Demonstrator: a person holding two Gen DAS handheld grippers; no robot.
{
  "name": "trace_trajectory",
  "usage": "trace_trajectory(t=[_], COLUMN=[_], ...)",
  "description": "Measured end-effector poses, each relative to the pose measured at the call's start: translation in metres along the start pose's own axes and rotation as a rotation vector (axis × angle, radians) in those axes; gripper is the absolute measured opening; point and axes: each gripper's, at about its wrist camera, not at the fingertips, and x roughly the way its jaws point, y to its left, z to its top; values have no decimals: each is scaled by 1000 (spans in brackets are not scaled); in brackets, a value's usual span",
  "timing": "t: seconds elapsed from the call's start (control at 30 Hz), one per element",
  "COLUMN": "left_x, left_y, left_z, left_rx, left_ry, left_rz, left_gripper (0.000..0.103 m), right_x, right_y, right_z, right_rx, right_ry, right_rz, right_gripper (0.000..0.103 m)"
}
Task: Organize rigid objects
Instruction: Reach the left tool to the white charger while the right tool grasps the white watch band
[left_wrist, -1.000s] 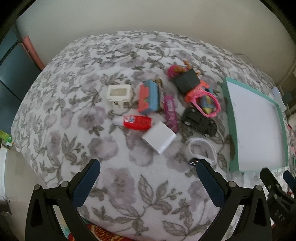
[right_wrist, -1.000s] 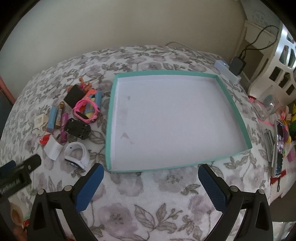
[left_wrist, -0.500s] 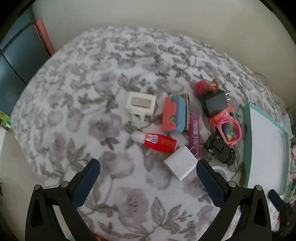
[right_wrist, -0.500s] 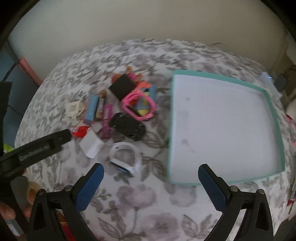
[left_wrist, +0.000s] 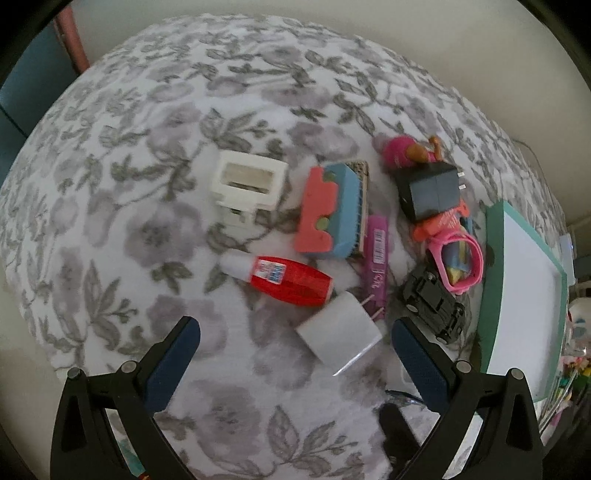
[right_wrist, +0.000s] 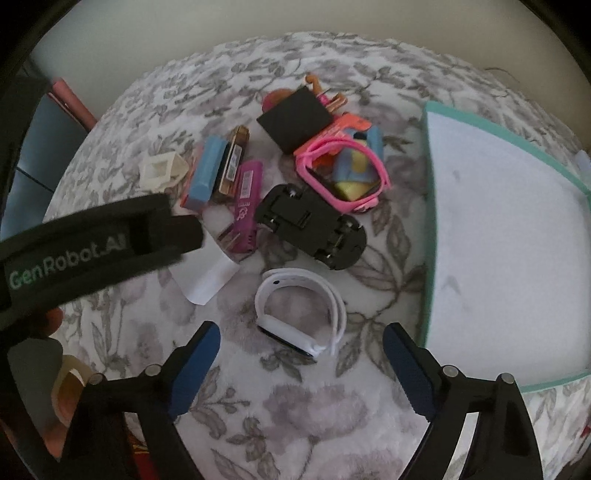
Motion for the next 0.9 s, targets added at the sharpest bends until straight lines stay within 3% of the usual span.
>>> trace_trajectory(t=[0.4, 0.47, 0.6, 0.7, 0.9], left_x=[28, 31, 39, 41, 43], left_y=[-9, -11, -18, -25, -32], left_z=[5, 5, 1, -4, -10], left_rx=[18, 23, 33, 46, 56], left_ry=[78, 88, 100, 93, 88], left_rz=[-30, -34, -58, -95, -95], left_gripper=[101, 88, 78, 61, 61], right_x=[35, 38, 41, 40, 38], right_y=[6, 8, 11, 7, -3], right_z=[9, 10, 7, 4, 5], right_rx=[-20, -25, -26, -10, 29], right_ry=[37, 31, 19, 10, -1], right_rz=[-32, -35, -38, -40, -5], right_gripper=[90, 90, 84, 76, 60])
